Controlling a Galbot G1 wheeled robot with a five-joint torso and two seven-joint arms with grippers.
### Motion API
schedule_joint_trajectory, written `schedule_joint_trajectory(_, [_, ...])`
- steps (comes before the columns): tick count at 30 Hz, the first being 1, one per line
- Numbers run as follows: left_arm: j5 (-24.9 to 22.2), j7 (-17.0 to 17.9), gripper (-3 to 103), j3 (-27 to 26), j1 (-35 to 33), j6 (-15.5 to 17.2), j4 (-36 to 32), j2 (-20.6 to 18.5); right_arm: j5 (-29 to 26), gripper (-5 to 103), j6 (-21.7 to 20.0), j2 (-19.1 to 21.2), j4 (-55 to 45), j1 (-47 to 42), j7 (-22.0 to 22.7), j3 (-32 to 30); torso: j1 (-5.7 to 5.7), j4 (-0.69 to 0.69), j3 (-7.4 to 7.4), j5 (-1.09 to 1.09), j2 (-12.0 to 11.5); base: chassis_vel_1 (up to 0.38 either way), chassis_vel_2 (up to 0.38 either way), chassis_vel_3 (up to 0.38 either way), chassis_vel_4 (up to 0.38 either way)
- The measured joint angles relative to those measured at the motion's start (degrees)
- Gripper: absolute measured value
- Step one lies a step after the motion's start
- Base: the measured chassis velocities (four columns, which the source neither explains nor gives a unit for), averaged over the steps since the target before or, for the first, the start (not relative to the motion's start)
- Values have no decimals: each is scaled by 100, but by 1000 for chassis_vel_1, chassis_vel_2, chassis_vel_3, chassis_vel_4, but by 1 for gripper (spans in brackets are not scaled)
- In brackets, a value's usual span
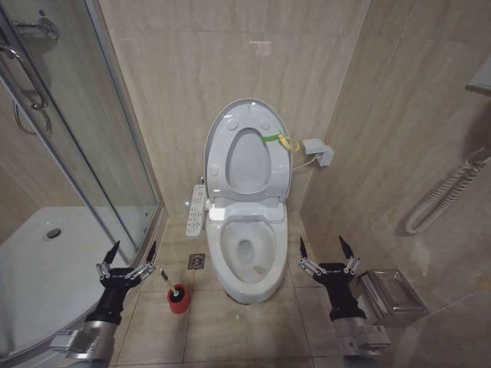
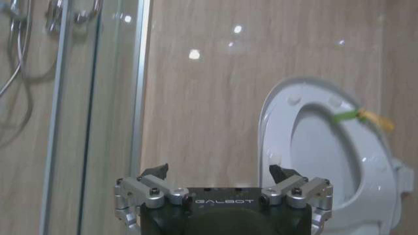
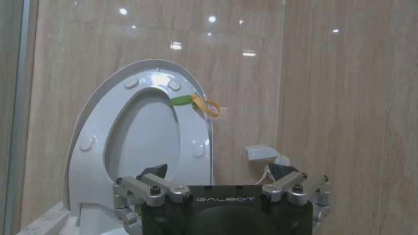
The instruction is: Open the toilet lid, clean the toilet bowl with a toilet brush, close the toilet lid, and flush.
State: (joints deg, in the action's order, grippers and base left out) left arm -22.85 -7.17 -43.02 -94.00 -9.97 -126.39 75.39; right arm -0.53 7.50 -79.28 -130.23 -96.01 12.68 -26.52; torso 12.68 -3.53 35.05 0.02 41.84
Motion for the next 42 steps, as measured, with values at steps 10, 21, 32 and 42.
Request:
schedule_joint_trajectory(10, [137,-138,100,205,490,-891,1519,208,0,100,0,0,0,0,0,0,0,-2,0,-3,0,0,0,0,0])
schedule_joint_trajectory(21, [-253,-250,100,399,915,-702,2568,176,0,100,0,0,0,0,0,0,0,0,0,-2,0,0,0,0,0])
schedule_joint_trajectory(32, [-266,-446,100,662,1646,-800,4199,-22,0,100,0,0,0,0,0,0,0,0,1,-2,0,0,0,0,0])
schedule_joint_trajectory(42, [-310,-719,100,991,2370,-999,5473,-2,0,100,0,0,0,0,0,0,1,-1,1,-2,0,0,0,0,0])
